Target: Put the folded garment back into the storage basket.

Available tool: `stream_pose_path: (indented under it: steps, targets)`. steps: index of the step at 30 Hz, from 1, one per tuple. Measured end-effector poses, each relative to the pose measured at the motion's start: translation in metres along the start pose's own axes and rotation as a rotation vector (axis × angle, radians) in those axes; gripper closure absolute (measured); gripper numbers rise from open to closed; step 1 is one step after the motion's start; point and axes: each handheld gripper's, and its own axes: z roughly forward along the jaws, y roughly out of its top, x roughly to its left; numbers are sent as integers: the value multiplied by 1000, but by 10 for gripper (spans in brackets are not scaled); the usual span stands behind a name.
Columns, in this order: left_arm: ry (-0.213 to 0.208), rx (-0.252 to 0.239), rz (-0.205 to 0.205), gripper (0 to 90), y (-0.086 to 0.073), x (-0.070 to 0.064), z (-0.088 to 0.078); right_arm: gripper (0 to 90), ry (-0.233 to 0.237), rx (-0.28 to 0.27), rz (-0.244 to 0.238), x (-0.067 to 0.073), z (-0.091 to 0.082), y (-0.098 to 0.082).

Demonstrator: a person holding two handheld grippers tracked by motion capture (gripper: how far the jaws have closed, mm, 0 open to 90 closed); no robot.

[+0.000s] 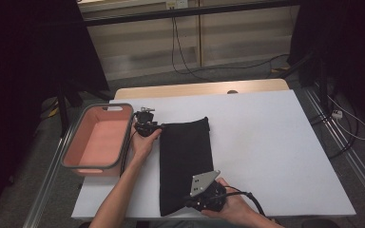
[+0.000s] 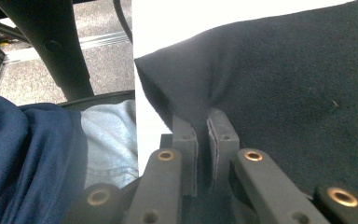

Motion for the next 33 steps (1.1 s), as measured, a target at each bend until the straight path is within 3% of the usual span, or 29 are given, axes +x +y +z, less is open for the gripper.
stream_pose_path:
  steps: [3, 5, 6, 9, 11, 13, 15, 18, 33]
  targets:
    - [-32, -4, -10, 540, 0, -3, 2, 842, 0, 3, -2, 0, 1, 0]
    - [-14, 5, 11, 558, 1, -7, 3, 842, 0, 3, -3, 0, 1, 0]
    - [-35, 2, 13, 558, 1, -8, 4, 842, 0, 3, -3, 0, 1, 0]
    - [-42, -8, 25, 598, 0, -12, 5, 842, -2, 4, -4, 0, 1, 0]
    - [-85, -5, 19, 704, 0, -13, 5, 842, -2, 4, -3, 0, 2, 0]
    - [-66, -5, 34, 788, -1, -17, 5, 842, -2, 2, -4, 0, 2, 0]
    - [-66, 6, 39, 798, 1, -18, 4, 842, -3, 2, -4, 0, 2, 0]
    - [-88, 6, -2, 820, 1, -13, 1, 842, -10, -1, -3, 1, 0, 0]
    - [-109, -51, -24, 828, 26, -18, -17, 843, -29, -81, 29, -2, -14, 8]
